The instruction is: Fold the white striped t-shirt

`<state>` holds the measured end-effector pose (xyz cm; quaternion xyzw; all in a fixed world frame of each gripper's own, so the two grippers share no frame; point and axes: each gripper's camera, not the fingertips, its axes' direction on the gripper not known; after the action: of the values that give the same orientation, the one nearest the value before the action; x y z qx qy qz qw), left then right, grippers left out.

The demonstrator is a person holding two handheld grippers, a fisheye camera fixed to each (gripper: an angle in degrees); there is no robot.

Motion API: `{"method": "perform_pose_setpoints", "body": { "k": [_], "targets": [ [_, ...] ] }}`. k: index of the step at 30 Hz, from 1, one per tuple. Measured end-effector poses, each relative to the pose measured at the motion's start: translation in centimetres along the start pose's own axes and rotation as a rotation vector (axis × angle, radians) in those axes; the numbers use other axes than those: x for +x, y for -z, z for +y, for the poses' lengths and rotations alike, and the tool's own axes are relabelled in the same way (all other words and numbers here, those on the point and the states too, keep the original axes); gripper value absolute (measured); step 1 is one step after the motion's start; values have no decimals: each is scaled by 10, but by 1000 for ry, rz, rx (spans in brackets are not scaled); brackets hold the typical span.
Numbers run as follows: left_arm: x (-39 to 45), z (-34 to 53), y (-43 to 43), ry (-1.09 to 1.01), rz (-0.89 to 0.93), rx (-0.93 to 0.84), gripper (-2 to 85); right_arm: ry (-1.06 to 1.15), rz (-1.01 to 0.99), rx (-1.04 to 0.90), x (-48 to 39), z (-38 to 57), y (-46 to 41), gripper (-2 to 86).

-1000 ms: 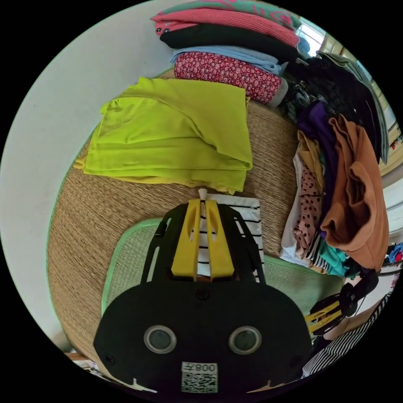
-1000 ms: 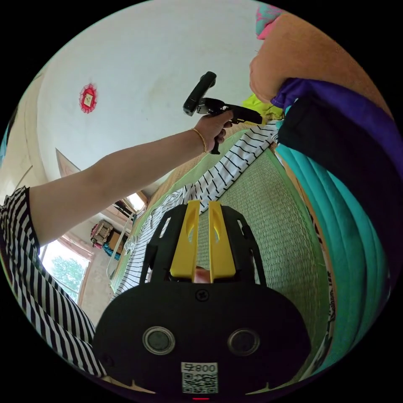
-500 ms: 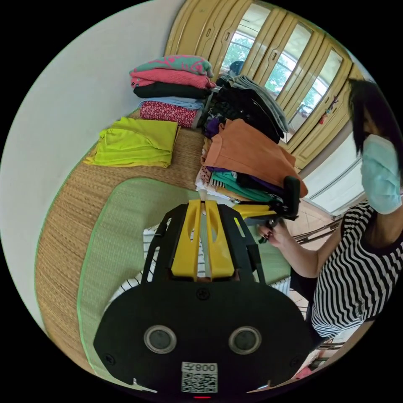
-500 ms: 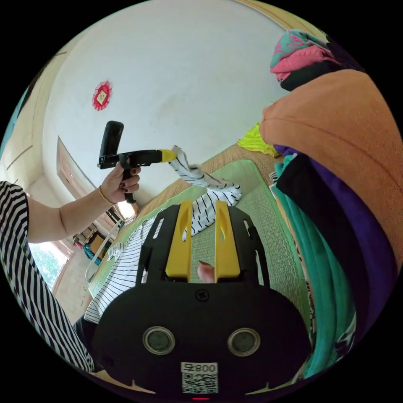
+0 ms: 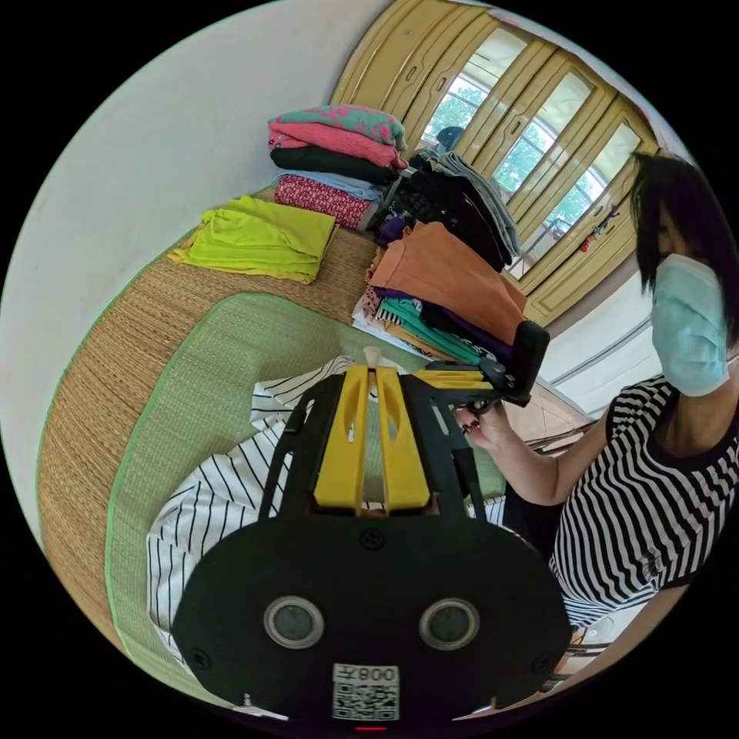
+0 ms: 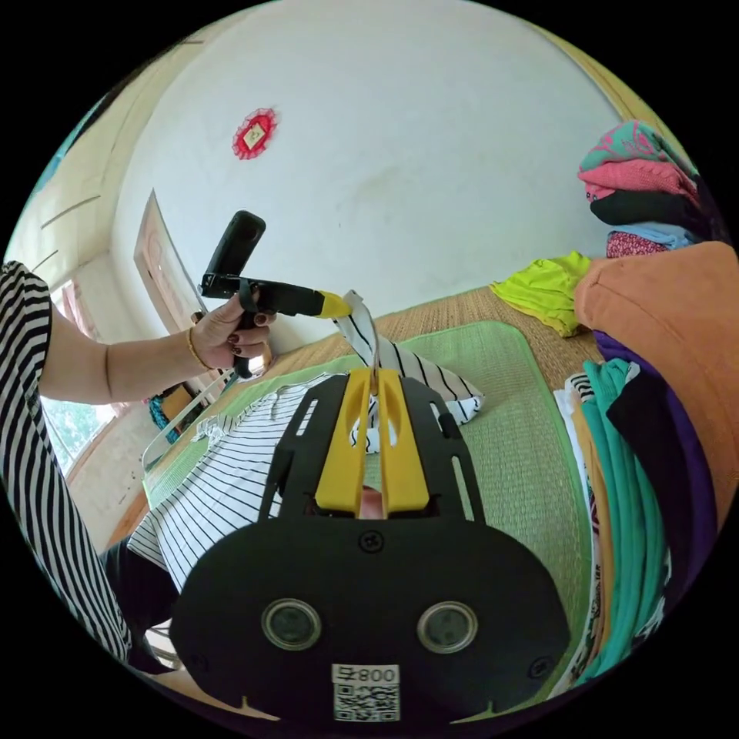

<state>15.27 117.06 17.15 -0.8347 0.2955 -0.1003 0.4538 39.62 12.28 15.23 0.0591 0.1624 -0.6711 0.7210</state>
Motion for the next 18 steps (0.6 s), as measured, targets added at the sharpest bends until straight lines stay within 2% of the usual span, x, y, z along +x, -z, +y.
{"method": "perform_pose_setpoints", "body": {
  "k": [9,18],
  "targets": [
    [20,31,71,-8,33,98,21,95,-102,6,-54,9,7,12],
    [57,103,199,-52,-69,192,22,249,-275,-27,-178,-1,-13,10]
  ]
}}
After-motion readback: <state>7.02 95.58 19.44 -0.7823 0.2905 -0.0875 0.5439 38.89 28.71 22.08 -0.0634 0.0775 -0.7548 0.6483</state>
